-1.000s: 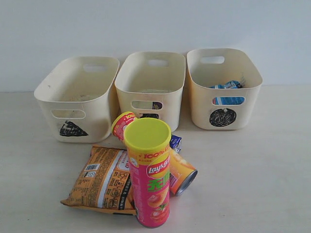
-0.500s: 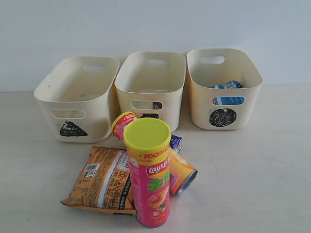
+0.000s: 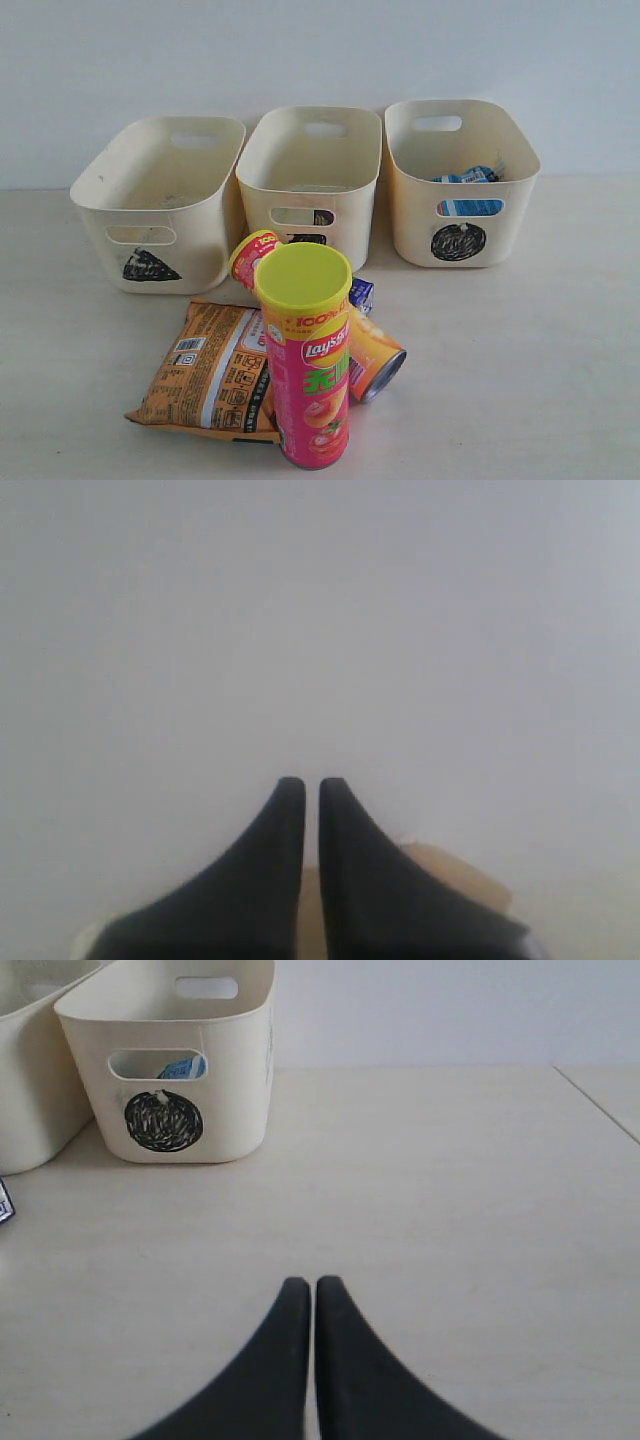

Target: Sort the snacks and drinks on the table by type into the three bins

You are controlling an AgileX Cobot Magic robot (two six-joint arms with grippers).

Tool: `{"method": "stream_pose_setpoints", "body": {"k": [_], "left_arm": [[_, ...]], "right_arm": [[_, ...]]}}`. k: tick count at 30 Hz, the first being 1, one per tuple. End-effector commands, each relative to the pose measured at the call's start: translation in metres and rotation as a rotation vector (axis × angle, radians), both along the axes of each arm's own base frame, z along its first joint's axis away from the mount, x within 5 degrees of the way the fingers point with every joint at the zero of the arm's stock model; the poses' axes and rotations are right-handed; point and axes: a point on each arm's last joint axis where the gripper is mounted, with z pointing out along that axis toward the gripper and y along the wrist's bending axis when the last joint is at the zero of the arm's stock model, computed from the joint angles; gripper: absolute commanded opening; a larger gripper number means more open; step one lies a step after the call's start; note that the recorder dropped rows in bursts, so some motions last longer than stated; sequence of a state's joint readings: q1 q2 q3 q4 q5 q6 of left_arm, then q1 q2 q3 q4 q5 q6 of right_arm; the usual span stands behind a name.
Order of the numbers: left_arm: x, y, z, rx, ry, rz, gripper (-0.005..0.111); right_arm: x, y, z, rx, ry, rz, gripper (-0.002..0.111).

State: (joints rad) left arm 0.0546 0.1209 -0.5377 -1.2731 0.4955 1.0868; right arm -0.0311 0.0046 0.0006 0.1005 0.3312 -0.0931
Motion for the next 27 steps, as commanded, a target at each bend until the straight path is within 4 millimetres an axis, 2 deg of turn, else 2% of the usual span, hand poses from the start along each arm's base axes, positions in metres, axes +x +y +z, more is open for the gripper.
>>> {"method": "stream_pose_setpoints", "body": {"k": [1,6,9,11,13,17,21,27], "left_arm": [[-0.004,-0.002,0.008,-0.123,-0.020,-0.086,0.005],[-0.005,0.002,0.019,-0.198,-0.054,-0.071,0.004],[0.001,0.002,0.036,-0.108,-0.018,-0.019,0.004],[0.017,0.005,0.046,-0.069,0.141,0.028,0.004],[0.040,0.012,0.048,-0.063,0.382,0.096,0.004],[0.074,0.022,0.047,0.216,0.766,0.208,0.004],[0.103,0.017,0.042,0.321,0.965,0.177,0.004],[0.135,-0.005,0.016,0.416,1.184,0.035,0.004]], "right_arm": [[0.000,-0.001,0.002,-0.007,-0.018,-0.009,0.000],[0.000,-0.001,0.002,-0.007,-0.018,-0.009,0.000],[0.000,-0.001,0.002,-0.007,-0.018,-0.009,0.000],[0.000,-0.001,0.002,-0.007,-0.018,-0.009,0.000],[0.000,-0.001,0.002,-0.007,-0.018,-0.009,0.000],[0.000,-0.001,0.002,-0.005,-0.018,-0.008,0.000],[0.000,-0.001,0.002,-0.003,-0.018,-0.008,0.000],[0.000,-0.001,0.002,-0.003,-0.018,-0.008,0.000]]}}
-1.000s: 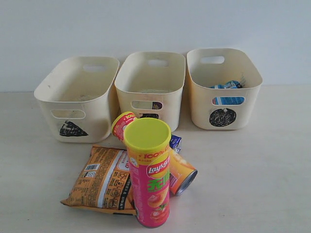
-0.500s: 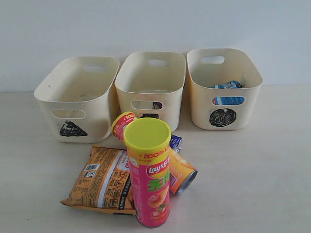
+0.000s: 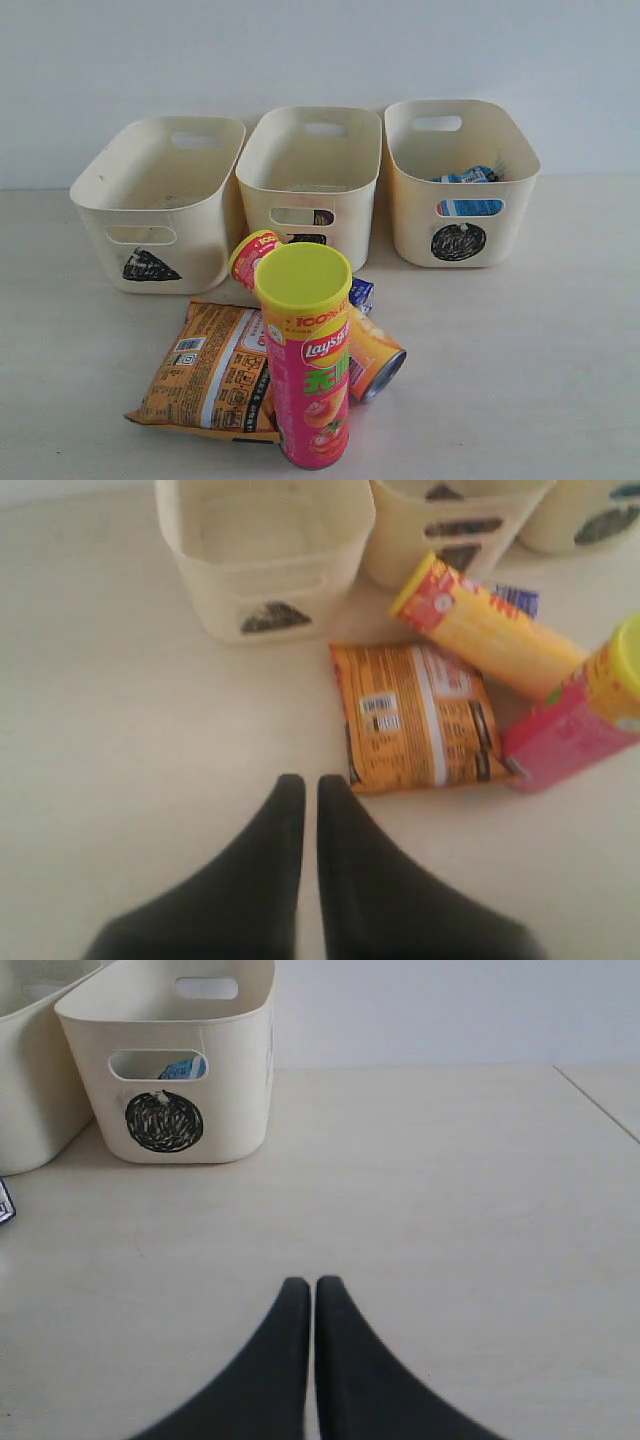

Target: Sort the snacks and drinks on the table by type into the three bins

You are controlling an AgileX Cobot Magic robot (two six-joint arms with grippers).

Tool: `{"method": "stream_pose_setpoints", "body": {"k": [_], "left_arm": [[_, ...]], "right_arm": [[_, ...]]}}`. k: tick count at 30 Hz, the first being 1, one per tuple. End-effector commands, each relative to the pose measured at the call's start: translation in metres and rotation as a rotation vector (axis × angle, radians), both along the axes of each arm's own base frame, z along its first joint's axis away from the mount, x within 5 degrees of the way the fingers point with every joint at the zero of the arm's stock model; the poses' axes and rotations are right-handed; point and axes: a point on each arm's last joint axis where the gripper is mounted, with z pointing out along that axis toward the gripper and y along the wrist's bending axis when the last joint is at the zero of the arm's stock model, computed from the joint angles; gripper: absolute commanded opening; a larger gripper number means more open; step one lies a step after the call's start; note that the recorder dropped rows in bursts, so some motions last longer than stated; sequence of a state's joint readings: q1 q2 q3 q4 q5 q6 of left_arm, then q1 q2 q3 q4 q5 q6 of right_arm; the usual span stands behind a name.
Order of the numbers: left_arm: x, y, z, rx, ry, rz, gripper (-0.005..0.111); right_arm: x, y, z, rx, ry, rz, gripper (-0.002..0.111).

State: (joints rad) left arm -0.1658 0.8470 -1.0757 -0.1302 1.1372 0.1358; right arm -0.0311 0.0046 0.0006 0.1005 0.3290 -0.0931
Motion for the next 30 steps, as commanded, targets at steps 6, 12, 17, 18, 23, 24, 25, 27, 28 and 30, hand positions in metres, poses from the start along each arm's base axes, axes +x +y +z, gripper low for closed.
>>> {"method": "stream_pose_setpoints", "body": {"k": [6,12,17,18,23,24,25,27,28,30], "left_arm": [[0.048,-0.032,-0.038,-0.046,0.307,-0.094,0.004],[0.071,-0.063,-0.052,-0.248,0.371,-0.305,0.019],[0.074,-0.077,-0.060,-0.288,0.232,-0.575,0.068],[0.073,-0.079,-0.065,-0.300,0.207,-0.620,0.071],[0.054,-0.097,-0.099,-0.248,0.039,-0.965,0.082],[0.052,-0.099,-0.104,-0.242,0.022,-0.975,0.085],[0.052,-0.101,-0.109,-0.237,0.006,-0.966,0.088],[0.055,-0.102,-0.117,-0.216,-0.034,-0.922,0.095],[0.057,-0.103,-0.122,-0.196,-0.075,-0.895,0.100],[0.059,-0.106,-0.128,-0.158,-0.153,-0.895,0.104]], "right_arm": [[0.000,-0.001,0.001,-0.003,-0.016,-0.008,0.000],[0.000,-0.001,0.001,-0.003,-0.011,-0.008,0.000],[0.000,-0.001,0.001,0.000,-0.012,-0.008,0.000],[0.000,-0.001,0.001,0.000,-0.012,-0.008,0.000],[0.000,-0.001,0.001,0.000,-0.012,-0.008,0.000],[0.000,-0.001,0.001,0.000,-0.012,-0.008,0.000],[0.000,-0.001,0.001,0.000,-0.012,-0.008,0.000],[0.000,-0.001,0.001,0.000,-0.012,-0.008,0.000],[0.000,-0.001,0.001,0.000,-0.012,-0.008,0.000],[0.000,-0.001,0.001,0.000,-0.012,-0.008,0.000]]}}
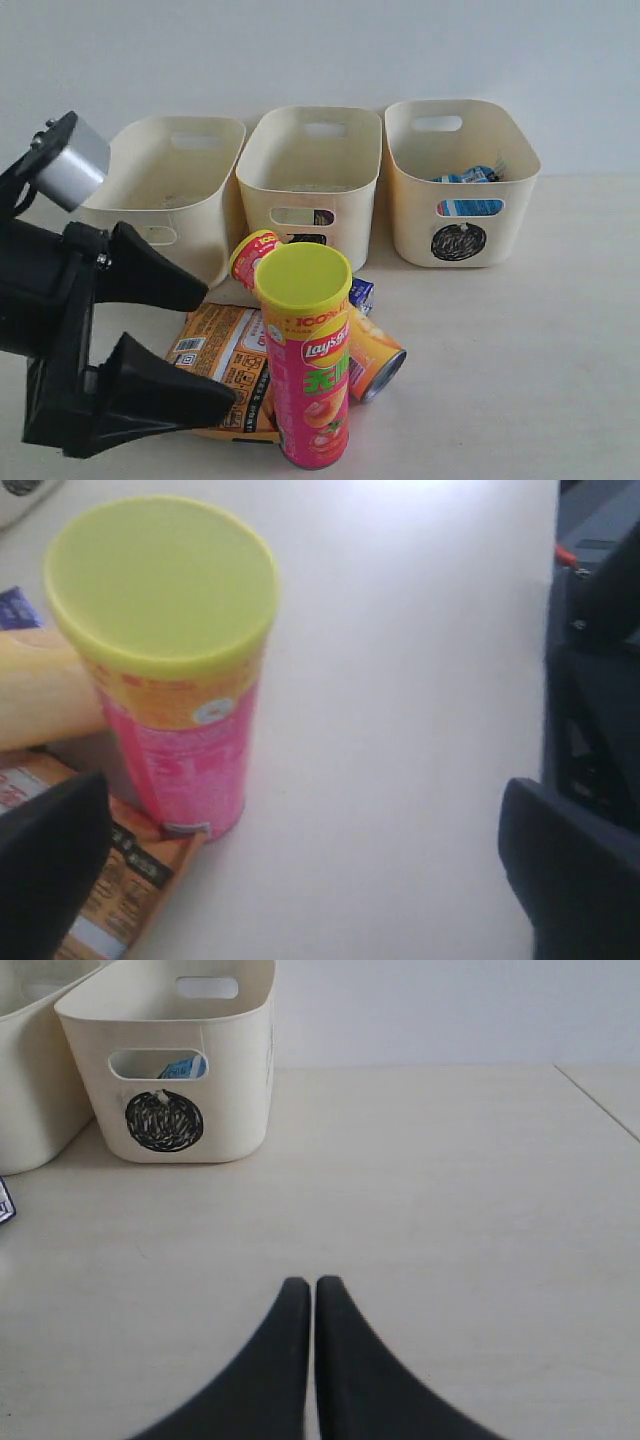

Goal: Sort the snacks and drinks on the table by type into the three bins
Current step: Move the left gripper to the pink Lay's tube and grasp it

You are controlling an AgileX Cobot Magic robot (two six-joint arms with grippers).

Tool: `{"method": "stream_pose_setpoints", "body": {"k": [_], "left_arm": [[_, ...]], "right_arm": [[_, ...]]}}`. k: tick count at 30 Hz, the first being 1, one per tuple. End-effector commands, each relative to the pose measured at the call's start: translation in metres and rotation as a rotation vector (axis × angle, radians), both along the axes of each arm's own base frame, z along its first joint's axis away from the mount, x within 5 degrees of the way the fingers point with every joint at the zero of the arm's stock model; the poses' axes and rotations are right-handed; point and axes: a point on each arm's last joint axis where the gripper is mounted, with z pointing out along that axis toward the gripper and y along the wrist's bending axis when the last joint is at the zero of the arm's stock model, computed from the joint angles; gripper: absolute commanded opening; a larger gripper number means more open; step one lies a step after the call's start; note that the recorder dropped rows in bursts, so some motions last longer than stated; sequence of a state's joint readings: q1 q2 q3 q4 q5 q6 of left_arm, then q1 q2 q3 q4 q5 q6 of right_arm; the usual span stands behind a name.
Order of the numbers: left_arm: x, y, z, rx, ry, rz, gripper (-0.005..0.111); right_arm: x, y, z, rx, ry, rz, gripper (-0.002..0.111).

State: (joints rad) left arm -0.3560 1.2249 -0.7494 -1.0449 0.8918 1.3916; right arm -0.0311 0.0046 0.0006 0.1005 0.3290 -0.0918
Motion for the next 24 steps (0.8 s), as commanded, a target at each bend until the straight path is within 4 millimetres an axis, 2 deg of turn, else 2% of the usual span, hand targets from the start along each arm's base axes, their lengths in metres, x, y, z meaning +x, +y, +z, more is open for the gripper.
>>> {"method": "stream_pose_setpoints", "body": {"k": [1,6,16,24], "left_arm": [[0.005,-0.007,-0.009,-0.022,-0.140,0.024,0.104],[0.013,-0.020,-0.015,-0.078,-0.200,0.034,0.104],[0.041,-0.035,-0.053,-0.127,-0.121,0.097,0.104],[0.046,-0.043,-0.071,-0.175,-0.085,0.040,0.104]], "right_arm": [[0.000,-0.001,0.001,-0.002,-0.012,-0.008,0.000],[0.000,-0.001,0.001,-0.002,-0.012,-0.008,0.000],[0.000,-0.001,0.001,-0.002,-0.012,-0.008,0.000],[0.000,-0.001,0.001,-0.002,-0.012,-0.008,0.000]]}}
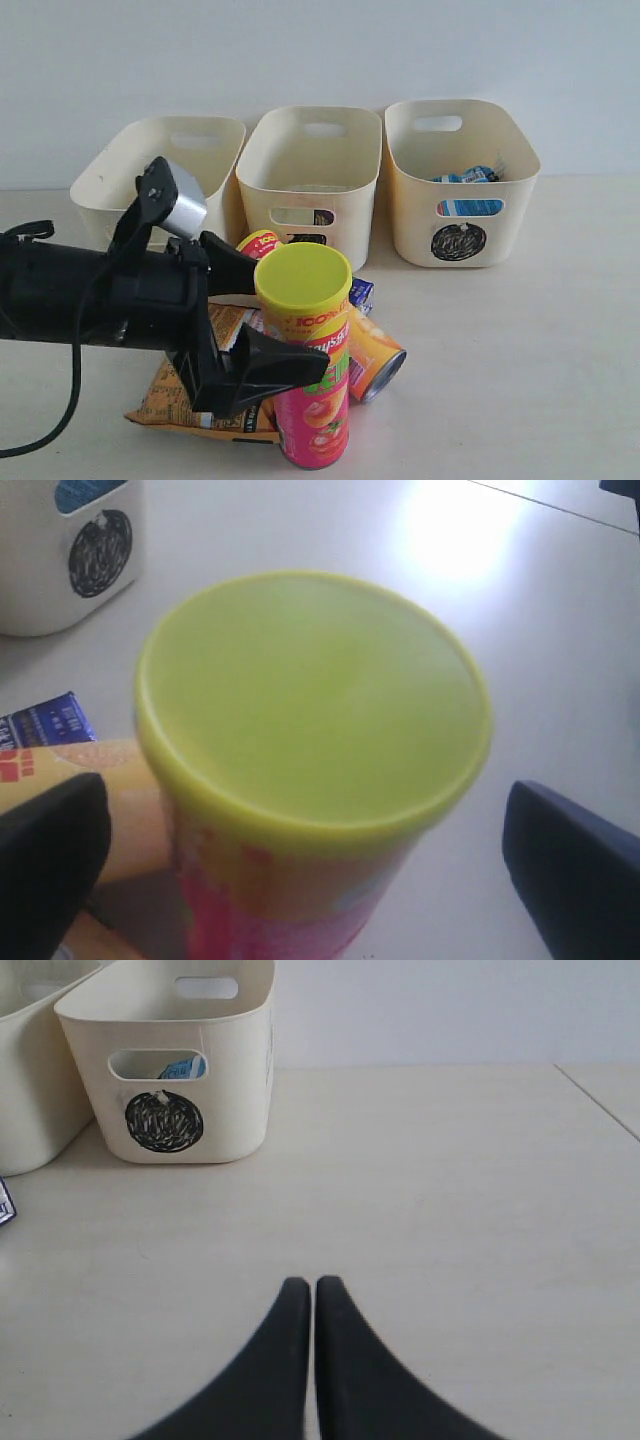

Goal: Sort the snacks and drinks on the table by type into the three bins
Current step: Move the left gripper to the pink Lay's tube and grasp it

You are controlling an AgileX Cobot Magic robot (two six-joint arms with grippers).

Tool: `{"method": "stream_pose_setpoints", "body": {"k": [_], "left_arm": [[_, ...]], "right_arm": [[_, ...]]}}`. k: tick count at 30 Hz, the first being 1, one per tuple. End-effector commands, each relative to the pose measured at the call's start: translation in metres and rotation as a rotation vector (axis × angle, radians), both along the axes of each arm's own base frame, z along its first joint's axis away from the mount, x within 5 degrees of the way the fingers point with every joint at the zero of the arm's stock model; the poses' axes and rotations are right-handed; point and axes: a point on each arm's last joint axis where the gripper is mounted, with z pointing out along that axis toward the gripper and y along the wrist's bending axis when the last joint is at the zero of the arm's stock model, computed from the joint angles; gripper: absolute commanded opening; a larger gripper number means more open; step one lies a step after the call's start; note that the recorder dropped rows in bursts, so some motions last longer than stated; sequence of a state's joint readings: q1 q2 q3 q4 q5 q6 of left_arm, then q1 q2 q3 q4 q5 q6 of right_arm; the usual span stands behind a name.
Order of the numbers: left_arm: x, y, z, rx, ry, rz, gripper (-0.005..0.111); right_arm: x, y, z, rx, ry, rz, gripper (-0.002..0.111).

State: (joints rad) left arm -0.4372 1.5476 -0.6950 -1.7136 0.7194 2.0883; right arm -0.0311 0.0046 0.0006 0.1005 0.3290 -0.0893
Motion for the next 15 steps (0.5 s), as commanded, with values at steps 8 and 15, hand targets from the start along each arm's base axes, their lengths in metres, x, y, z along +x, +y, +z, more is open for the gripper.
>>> {"method": "stream_pose_setpoints", "body": {"k": [8,15], "left_arm": [[0.006,-0.003,-0.023,0.033,0.048,0.002,0.094],[0.008,-0.006,-0.021,0.014,0.046,-0.013,0.051]], "right_arm": [[0.000,-0.001,0.001,-0.004,-0.009,-0.007,0.000],[0.000,-0.001,0.001,-0.004,-0.009,-0.007,0.000]]}}
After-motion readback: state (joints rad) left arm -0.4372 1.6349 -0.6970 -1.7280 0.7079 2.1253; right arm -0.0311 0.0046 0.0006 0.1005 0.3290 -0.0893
